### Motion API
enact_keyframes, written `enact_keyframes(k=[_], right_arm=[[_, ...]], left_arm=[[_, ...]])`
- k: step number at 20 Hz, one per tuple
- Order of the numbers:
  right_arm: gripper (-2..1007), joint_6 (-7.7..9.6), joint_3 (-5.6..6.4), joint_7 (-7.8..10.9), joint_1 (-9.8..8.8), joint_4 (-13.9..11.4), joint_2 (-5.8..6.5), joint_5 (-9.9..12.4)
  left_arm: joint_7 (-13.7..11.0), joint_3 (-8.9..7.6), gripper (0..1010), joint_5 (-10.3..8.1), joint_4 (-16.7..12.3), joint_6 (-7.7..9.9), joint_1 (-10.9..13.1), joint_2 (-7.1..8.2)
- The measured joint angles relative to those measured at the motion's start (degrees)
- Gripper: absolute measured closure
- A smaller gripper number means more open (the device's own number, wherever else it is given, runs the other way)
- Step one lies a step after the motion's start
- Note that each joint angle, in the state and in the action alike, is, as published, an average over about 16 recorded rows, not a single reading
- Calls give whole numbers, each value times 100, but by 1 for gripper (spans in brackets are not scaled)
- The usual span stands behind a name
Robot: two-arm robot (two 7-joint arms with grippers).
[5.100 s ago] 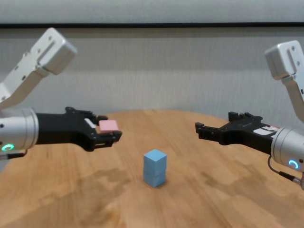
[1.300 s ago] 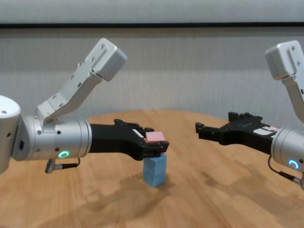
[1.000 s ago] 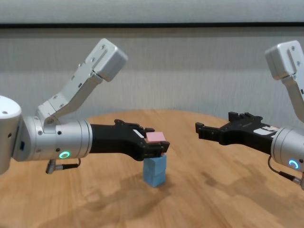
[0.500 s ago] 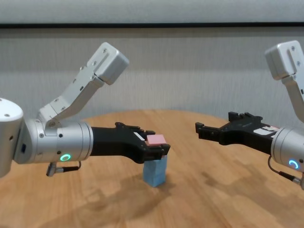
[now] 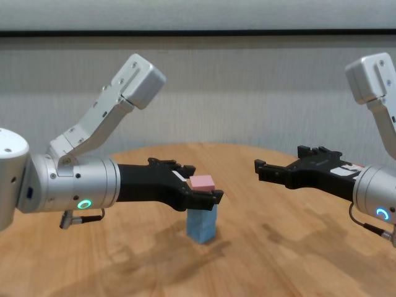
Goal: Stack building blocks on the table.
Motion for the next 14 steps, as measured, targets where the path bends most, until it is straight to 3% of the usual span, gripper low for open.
enact_keyframes(k=[7, 14], right_arm=[[4, 0, 0, 0, 0, 0, 0, 0], [4, 0, 0, 0, 0, 0, 0, 0]], left_arm=[[57, -93, 66, -46, -92, -11, 27, 48], [195, -245, 11, -84, -145, -32, 19, 114]])
